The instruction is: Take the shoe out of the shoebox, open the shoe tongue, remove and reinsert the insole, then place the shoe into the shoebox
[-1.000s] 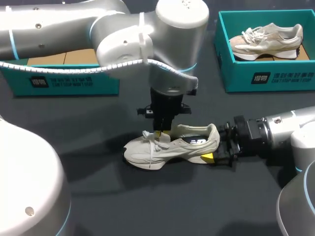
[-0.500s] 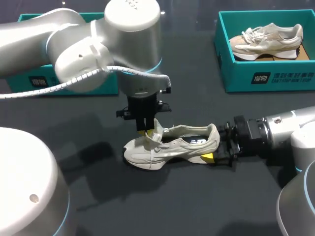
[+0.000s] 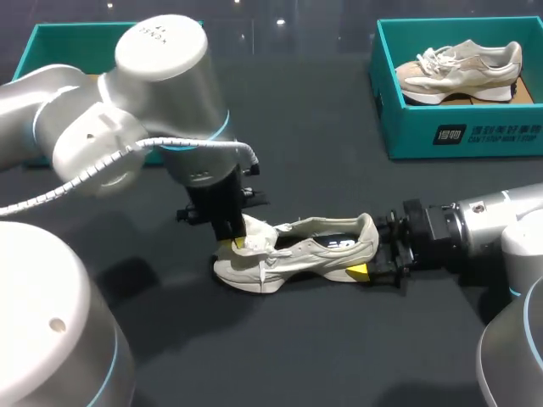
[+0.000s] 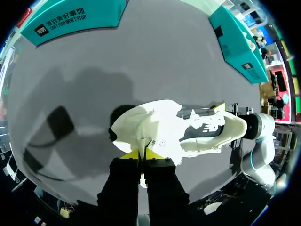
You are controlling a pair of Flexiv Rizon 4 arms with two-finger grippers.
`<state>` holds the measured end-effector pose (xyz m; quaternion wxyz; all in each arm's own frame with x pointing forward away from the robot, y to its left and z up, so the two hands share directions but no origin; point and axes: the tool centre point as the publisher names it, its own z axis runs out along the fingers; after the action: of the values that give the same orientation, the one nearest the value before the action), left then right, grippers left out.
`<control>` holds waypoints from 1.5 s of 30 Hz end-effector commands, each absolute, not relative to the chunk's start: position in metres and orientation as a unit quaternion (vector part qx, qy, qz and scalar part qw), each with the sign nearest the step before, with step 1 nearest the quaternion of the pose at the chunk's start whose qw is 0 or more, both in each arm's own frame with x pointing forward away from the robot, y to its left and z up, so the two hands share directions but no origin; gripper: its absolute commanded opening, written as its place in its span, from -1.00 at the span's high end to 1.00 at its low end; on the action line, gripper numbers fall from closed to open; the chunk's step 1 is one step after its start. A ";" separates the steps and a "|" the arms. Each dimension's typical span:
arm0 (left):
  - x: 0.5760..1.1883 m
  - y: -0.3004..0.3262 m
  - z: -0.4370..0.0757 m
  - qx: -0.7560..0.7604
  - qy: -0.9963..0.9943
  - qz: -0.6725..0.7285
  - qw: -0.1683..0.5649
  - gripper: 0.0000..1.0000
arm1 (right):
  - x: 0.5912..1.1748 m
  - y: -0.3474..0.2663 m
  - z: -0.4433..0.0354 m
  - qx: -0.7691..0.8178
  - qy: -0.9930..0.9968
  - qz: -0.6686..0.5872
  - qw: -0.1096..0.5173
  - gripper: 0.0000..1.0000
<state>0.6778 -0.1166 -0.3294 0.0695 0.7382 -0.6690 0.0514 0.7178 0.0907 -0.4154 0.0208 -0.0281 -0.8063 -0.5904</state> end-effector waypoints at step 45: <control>0.689 -0.131 -0.283 0.692 -0.714 0.091 0.049 0.15 | 0.718 0.090 -0.416 -0.029 -0.807 -0.589 0.021 1.00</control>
<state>0.6900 -0.1267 -0.2970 0.0576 0.6942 -0.7111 0.0951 0.7179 0.0905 -0.4156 0.0208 -0.0283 -0.8064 -0.5903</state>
